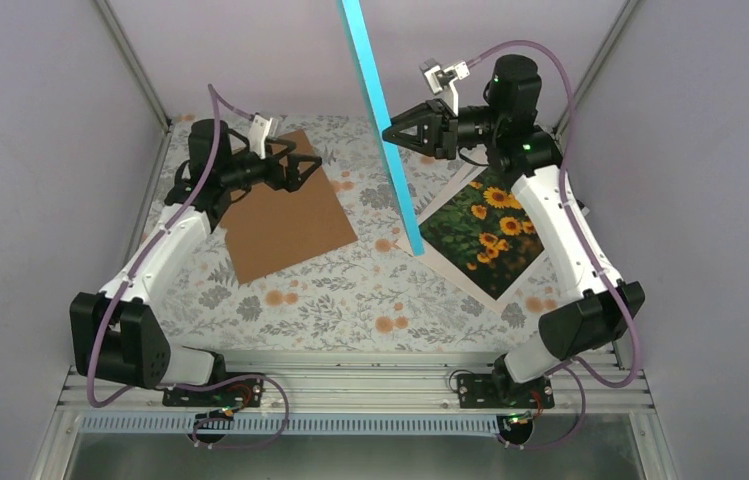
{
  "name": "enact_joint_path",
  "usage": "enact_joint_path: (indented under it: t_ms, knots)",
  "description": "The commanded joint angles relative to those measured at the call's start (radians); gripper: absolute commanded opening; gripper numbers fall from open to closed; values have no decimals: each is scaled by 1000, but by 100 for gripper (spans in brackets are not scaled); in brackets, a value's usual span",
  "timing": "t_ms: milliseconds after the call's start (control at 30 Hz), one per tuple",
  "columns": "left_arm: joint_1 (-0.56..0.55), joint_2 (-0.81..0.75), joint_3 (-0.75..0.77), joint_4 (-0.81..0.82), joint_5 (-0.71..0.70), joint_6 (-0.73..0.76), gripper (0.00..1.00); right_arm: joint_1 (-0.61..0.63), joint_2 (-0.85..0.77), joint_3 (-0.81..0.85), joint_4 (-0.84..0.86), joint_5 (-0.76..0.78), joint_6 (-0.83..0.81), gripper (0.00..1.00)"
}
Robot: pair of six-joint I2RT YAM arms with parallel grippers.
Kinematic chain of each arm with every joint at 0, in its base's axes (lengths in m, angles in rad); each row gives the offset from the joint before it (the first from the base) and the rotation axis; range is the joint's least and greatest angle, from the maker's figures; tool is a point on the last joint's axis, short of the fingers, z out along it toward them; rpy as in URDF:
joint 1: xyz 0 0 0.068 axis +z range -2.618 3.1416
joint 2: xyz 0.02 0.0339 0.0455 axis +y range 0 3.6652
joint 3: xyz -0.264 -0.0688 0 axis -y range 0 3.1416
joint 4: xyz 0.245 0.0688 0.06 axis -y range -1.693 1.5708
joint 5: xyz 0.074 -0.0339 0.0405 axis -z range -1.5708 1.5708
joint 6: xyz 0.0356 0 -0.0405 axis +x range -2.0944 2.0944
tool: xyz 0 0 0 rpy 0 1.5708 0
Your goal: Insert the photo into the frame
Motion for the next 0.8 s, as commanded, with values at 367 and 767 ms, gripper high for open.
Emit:
enact_joint_path:
  t_ms: [367,767]
  knots:
    - [-65,191,61,394,71,-266,99,36,-93,-56,602,-143,442,4]
    - [-76,379,145,704,104,-376,94,45,-104,-73,689,-171,547,4]
